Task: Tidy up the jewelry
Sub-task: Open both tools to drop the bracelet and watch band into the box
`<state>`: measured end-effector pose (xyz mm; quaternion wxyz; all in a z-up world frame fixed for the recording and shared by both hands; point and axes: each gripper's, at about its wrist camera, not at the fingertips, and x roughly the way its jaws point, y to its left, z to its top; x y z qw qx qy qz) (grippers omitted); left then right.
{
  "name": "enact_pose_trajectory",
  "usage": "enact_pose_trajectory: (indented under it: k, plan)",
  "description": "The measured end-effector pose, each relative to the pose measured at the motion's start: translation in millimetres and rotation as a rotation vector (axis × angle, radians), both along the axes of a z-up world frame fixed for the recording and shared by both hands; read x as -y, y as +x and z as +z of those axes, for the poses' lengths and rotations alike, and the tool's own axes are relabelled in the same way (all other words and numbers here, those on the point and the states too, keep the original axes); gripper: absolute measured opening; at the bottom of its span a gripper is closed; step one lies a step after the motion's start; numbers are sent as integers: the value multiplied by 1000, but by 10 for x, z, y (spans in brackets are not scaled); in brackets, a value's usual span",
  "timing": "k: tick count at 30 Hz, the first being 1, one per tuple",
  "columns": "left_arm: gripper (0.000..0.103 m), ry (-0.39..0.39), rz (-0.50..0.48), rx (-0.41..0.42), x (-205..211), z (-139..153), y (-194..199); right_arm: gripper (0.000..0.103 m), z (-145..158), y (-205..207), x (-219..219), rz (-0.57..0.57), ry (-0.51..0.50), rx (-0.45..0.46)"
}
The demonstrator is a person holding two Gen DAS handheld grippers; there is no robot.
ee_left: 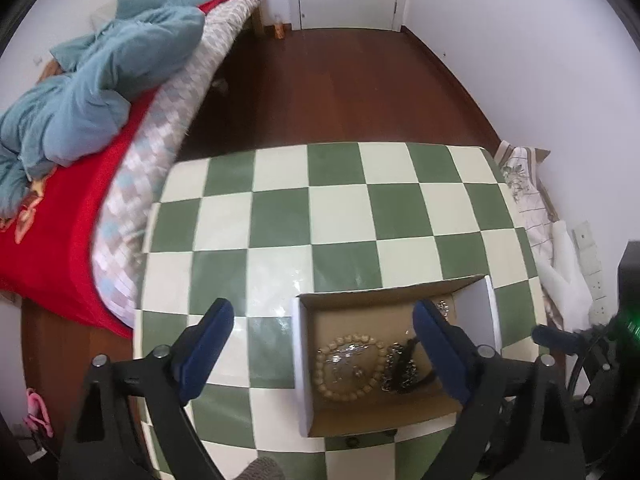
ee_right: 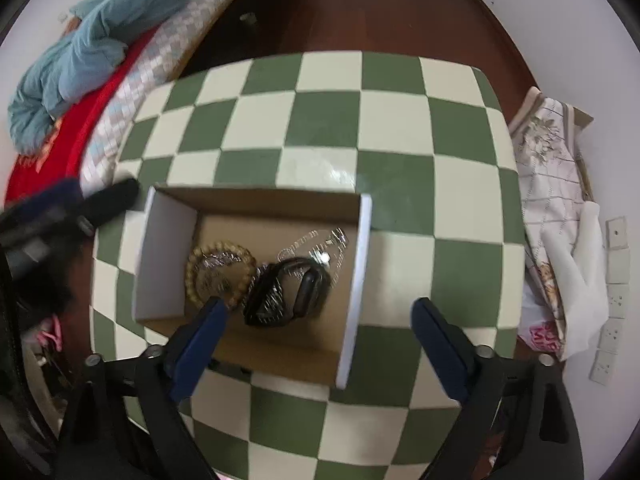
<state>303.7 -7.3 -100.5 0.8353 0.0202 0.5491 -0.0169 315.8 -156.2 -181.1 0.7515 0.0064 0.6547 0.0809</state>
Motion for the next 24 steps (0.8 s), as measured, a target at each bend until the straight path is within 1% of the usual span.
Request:
enact_pose_trajectory:
  k: [1,3,6,13,20,24]
  plan:
    - [103,15,6,0,-3,11,-9,101,1,-36,3,2,-6,-1]
    - [103,53,9,17,-3,36,-65,101,-18,-113,2,-4,-30,-5]
    - [103,89,15,41,-16,52,-165,103,-30,-204,13,-27,-38,-2]
    - [103,115,41,61,-96,40,-383,103,85,-392,47,-72,-77,59]
    - [103,117,65,106,-180,115,-651,103,362,-601,105,-107,-123,162]
    - [103,144,78,142,-206,198,-837,103,515,-727,137,-125,-125,207]
